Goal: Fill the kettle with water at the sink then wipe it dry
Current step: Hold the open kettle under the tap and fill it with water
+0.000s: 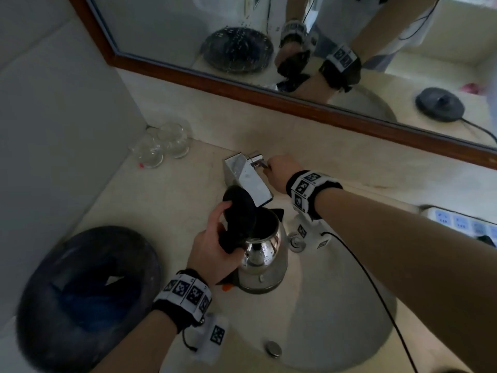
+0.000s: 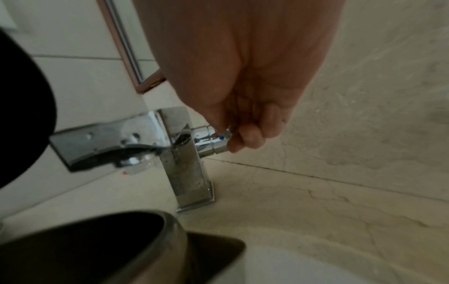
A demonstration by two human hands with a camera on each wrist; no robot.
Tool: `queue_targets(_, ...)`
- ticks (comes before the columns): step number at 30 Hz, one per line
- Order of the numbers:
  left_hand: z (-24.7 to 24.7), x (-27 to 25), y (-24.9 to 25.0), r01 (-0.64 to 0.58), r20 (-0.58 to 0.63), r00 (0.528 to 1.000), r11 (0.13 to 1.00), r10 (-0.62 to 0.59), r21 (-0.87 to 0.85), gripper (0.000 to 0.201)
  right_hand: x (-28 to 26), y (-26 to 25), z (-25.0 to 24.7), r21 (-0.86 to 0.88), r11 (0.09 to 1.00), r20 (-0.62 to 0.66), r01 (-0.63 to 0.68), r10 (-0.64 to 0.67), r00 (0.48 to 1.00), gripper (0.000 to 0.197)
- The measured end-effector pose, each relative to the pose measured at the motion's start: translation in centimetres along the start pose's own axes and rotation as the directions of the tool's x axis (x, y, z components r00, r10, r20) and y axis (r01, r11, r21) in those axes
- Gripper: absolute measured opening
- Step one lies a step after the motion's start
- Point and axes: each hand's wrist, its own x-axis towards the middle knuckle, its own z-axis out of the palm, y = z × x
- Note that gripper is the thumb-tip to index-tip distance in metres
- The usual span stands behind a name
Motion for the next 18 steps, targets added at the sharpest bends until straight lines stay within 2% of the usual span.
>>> queue_targets(8, -0.8, 2.1, 0.5, 0.016, -0.066, 0.998, 1.000, -0.017, -0.022, 0.088, 0.7, 0.7, 0.0, -0.031, 0.999, -0.025, 0.018, -0.019, 1.000, 0.031)
queue_targets(18, -0.2, 2.3, 0.6, 0.010, -0.058, 0.998, 1.000, -0.012, -0.028, 0.090, 1.8, 1.3, -0.1, 0.009, 0.999, -0.018, -0.032, 0.032, 0.999, 0.027)
